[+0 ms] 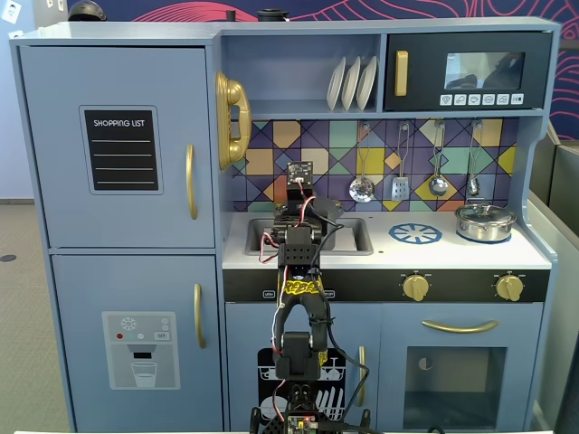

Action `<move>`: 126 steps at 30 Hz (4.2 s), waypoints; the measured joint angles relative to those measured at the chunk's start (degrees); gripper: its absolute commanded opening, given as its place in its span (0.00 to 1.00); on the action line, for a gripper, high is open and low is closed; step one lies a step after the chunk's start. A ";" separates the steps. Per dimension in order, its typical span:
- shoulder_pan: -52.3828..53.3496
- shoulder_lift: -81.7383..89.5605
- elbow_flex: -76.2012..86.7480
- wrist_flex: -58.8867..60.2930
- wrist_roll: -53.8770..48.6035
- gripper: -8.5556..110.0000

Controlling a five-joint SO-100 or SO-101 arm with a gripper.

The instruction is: Take off the lid from the gray recipient and place it on the counter

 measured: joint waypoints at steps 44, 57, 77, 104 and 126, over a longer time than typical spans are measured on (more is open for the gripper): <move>2.99 -26.63 0.18 -31.03 1.58 0.25; 3.78 -34.89 -7.03 -31.29 1.58 0.23; 0.62 -36.21 -11.07 -33.66 -1.41 0.07; 30.41 -36.39 -4.39 -41.66 -0.62 0.07; 32.70 -47.64 2.55 -53.09 -0.44 0.07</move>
